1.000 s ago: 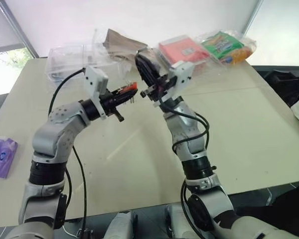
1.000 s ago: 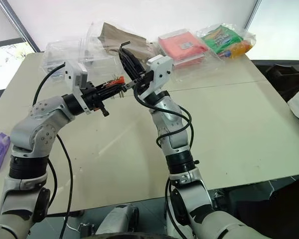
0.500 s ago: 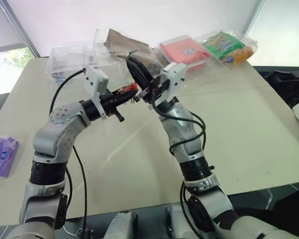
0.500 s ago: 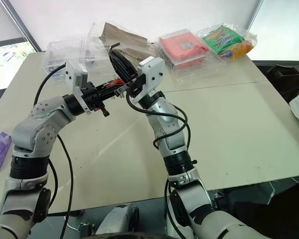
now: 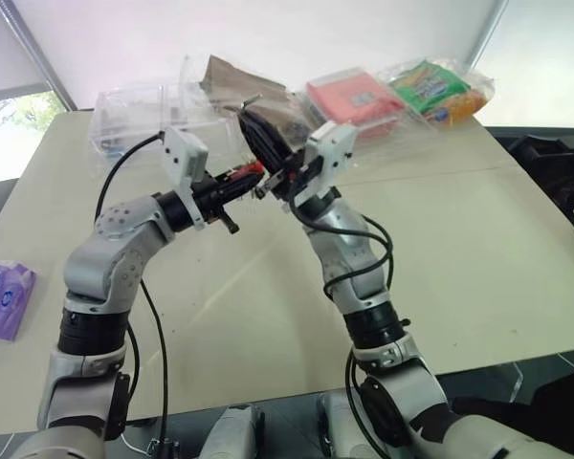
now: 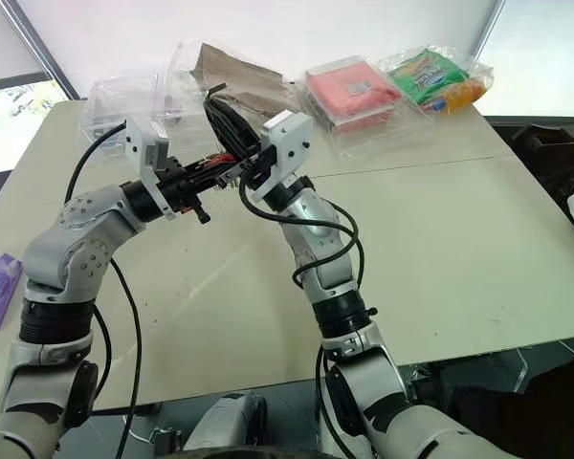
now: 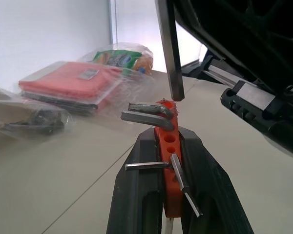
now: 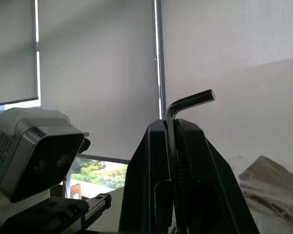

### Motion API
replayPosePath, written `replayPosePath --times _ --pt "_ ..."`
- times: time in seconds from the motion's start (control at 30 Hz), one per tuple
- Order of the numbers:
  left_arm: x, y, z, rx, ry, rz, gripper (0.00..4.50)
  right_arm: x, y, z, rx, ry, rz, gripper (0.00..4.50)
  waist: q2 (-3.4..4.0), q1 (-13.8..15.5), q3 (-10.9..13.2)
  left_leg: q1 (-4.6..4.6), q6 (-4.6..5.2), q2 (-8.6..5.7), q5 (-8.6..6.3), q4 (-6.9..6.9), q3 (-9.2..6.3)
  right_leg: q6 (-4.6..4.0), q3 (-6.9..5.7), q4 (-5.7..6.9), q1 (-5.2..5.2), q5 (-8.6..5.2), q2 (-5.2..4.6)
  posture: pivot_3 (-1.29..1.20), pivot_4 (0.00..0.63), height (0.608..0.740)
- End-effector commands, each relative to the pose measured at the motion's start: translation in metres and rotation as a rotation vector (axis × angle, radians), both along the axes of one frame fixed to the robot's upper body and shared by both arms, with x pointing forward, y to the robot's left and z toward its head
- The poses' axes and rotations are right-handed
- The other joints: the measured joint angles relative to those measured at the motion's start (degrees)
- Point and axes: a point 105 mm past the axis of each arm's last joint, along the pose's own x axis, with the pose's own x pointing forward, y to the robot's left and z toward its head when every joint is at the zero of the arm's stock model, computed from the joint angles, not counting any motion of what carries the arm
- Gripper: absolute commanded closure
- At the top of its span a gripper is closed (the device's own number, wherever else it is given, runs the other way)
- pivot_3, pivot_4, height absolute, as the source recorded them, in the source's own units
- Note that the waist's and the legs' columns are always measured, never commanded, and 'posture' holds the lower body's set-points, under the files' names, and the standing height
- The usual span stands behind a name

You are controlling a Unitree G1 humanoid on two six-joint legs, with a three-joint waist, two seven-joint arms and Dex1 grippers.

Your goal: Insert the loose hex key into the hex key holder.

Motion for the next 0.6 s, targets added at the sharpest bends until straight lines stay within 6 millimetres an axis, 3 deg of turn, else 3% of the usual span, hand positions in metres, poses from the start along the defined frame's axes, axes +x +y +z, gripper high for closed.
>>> replayPosePath --times 0.03,0.6 --pt "-0.0062 -0.0005 0.0129 -0.014 -0.055 -0.006 4.50 -0.0074 0.0042 0.0075 0.034 -0.037 0.017 4.49 0.00 0.02 0.00 0.00 0.00 0.00 0.00 0.00 0.00 0.00 0.00 0.00 0.00 0.00 0.00 0.00 0.150 0.740" --pt "-0.0087 -0.0015 0.0120 -0.009 -0.048 -0.008 4.50 -0.0010 0.0026 0.0139 0.041 -0.061 -0.002 4.49 0.00 0.00 0.00 0.00 0.00 0.00 0.00 0.00 0.00 0.00 0.00 0.00 0.00 0.00 0.00 0.00 0.150 0.740"
